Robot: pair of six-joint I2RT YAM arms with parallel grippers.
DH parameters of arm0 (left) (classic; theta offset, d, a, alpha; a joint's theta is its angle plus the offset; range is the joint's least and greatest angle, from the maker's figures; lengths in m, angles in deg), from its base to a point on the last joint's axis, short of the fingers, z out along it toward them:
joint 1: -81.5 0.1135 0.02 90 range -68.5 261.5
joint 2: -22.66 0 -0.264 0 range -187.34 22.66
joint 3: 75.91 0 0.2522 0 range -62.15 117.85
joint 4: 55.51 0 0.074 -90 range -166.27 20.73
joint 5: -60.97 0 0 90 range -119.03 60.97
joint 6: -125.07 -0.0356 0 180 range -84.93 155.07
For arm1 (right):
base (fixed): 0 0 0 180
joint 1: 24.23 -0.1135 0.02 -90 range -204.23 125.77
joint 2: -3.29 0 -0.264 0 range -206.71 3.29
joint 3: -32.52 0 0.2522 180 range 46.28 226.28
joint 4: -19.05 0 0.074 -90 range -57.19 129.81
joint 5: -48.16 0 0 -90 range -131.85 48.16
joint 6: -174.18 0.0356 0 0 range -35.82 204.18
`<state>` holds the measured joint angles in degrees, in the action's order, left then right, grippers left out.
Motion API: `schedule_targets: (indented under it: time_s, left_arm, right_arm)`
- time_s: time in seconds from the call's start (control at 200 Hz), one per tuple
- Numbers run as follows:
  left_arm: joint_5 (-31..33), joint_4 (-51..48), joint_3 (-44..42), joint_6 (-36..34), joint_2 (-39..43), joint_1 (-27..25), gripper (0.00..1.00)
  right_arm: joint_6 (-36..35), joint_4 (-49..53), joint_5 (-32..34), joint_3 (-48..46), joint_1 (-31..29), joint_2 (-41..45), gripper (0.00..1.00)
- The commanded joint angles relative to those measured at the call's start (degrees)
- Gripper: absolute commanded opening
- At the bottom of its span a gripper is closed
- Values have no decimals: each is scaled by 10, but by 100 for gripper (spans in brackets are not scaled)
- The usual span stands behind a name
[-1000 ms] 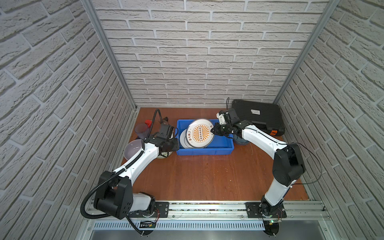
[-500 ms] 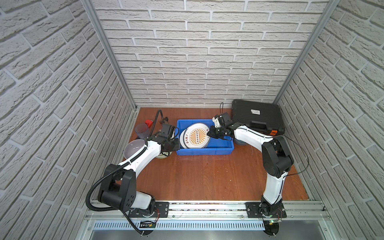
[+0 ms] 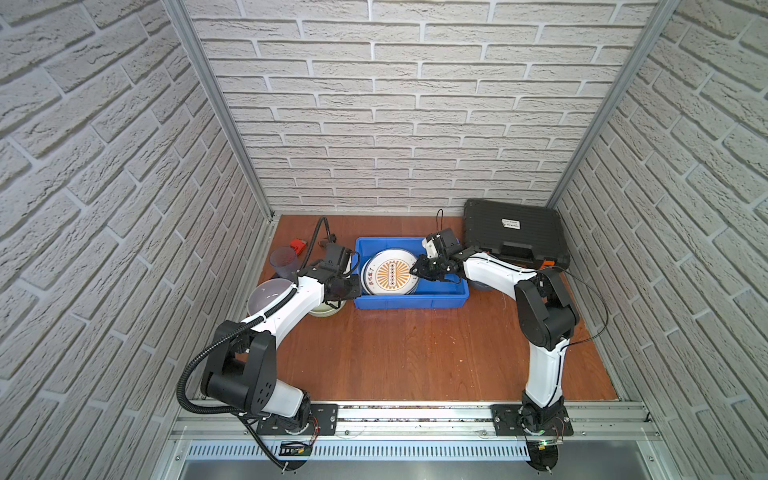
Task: Place the mixed dishes into the plastic bin
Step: 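Lower the orange sunburst plate into the bin onto the teal-rimmed plates, then open both grippers and release the sunburst plate flat in the bin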
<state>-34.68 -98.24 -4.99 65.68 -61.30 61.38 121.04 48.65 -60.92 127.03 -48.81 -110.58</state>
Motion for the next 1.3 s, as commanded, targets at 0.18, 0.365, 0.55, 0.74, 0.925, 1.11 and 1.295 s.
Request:
schedule_targets:
  time_s: [0.18, 0.365, 0.55, 0.74, 0.925, 1.11, 1.295]
  left_arm:
    - [-20, 24, 25, -11, -14, -18, 17]
    - [-13, 19, 33, -12, -17, -27, 18]
    - [-7, 11, 38, -10, -9, -28, 19]
    - [0, 1, 40, -13, -1, -28, 22]
    - [1, -3, 42, -13, 4, -27, 25]
    - [1, -11, 52, -13, 1, -27, 26]
    - [18, -40, 55, -14, 34, -25, 31]
  right_arm:
    - [-37, 23, 21, 21, -7, -9, 38]
    - [-60, 40, 41, 22, -6, 1, 54]
    - [-76, 63, 59, 29, -7, 2, 59]
    - [-95, 94, 85, 42, -9, 2, 63]
    - [-114, 117, 101, 55, -13, 1, 68]
    - [-129, 143, 127, 73, -19, 2, 69]
    - [-139, 143, 126, 72, -22, 30, 68]
